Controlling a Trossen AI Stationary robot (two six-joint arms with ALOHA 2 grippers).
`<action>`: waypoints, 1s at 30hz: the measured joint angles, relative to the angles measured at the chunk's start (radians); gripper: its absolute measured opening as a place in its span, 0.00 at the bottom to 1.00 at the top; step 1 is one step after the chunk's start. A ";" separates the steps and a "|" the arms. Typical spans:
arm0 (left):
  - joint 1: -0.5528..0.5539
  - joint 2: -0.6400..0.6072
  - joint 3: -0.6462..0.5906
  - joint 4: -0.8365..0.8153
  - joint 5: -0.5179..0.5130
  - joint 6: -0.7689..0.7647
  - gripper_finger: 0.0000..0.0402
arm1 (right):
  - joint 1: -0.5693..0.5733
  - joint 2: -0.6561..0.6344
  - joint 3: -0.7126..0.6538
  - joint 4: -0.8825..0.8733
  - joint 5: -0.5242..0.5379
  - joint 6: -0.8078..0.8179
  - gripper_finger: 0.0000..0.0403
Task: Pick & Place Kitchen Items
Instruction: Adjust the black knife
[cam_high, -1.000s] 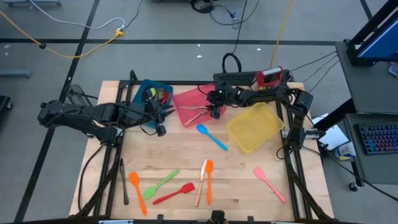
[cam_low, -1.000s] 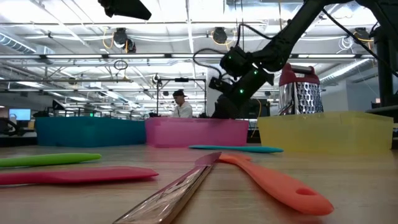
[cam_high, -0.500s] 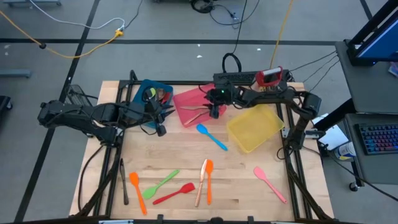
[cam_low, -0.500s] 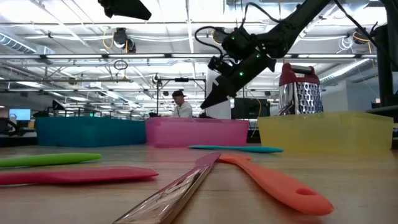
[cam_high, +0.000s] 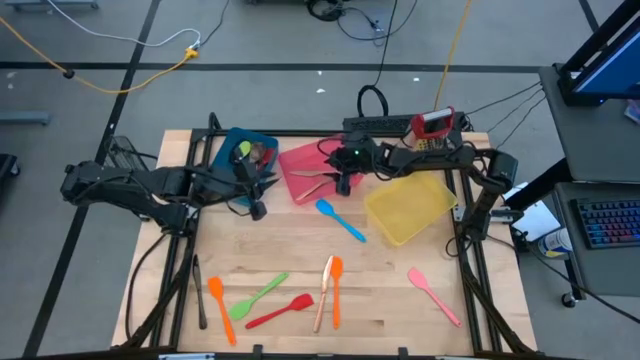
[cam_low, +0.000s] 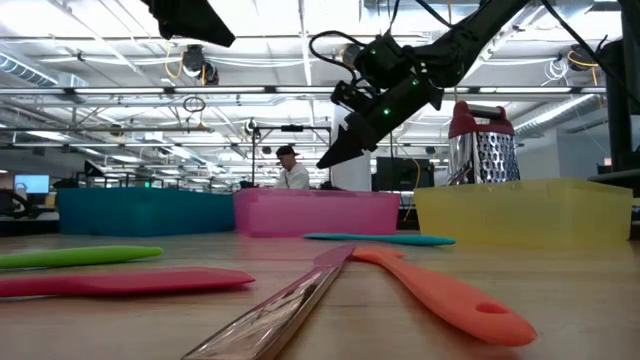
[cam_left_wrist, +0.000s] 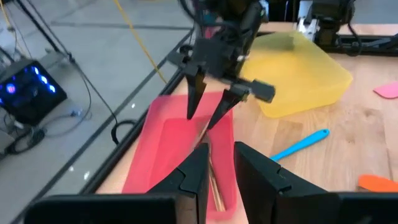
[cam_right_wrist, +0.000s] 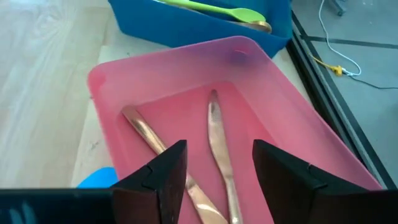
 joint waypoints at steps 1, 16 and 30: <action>0.000 0.000 0.000 -0.014 0.000 -0.022 0.20 | 0.007 0.000 0.000 0.000 0.000 0.000 0.44; -0.063 0.012 0.000 -0.247 -0.001 -0.388 0.20 | 0.085 0.000 0.000 0.012 0.000 0.000 0.43; -0.221 0.186 0.001 -0.357 -0.008 -0.760 0.20 | 0.133 0.000 0.000 0.072 -0.001 -0.001 0.42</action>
